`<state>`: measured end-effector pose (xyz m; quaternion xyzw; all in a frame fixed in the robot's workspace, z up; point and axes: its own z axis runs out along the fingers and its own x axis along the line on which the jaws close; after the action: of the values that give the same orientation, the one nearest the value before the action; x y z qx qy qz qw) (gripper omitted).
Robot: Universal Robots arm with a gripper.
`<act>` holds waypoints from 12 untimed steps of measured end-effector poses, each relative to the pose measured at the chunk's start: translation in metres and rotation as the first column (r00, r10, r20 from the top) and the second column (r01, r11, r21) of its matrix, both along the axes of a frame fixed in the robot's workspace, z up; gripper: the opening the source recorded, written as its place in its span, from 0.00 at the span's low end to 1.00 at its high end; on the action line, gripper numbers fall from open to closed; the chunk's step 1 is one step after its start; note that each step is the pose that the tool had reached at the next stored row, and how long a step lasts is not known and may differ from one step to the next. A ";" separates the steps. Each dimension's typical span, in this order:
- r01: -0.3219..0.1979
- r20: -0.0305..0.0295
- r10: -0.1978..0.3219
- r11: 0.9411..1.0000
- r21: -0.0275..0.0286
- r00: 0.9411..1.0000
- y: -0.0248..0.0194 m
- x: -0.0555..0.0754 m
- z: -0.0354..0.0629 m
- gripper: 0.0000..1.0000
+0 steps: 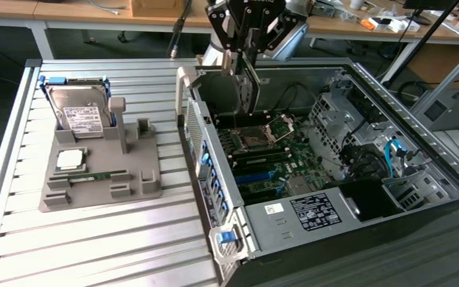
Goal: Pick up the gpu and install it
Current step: 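Pick up the gpu and move the gpu toward the slot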
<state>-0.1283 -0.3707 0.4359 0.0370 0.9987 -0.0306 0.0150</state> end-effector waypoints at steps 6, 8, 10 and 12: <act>0.000 0.000 0.000 1.000 0.000 1.000 0.0000 0.005 -0.0005 0.27; 0.000 0.000 0.000 1.000 0.000 1.000 0.0000 0.006 -0.0006 0.27; 0.000 0.000 0.000 1.000 0.000 1.000 0.0000 0.007 -0.0007 0.27; 0.000 0.000 0.000 1.000 0.000 1.000 0.0000 0.008 -0.0008 0.27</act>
<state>-0.1201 -0.3707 0.4351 0.0370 0.9987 -0.0305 0.0150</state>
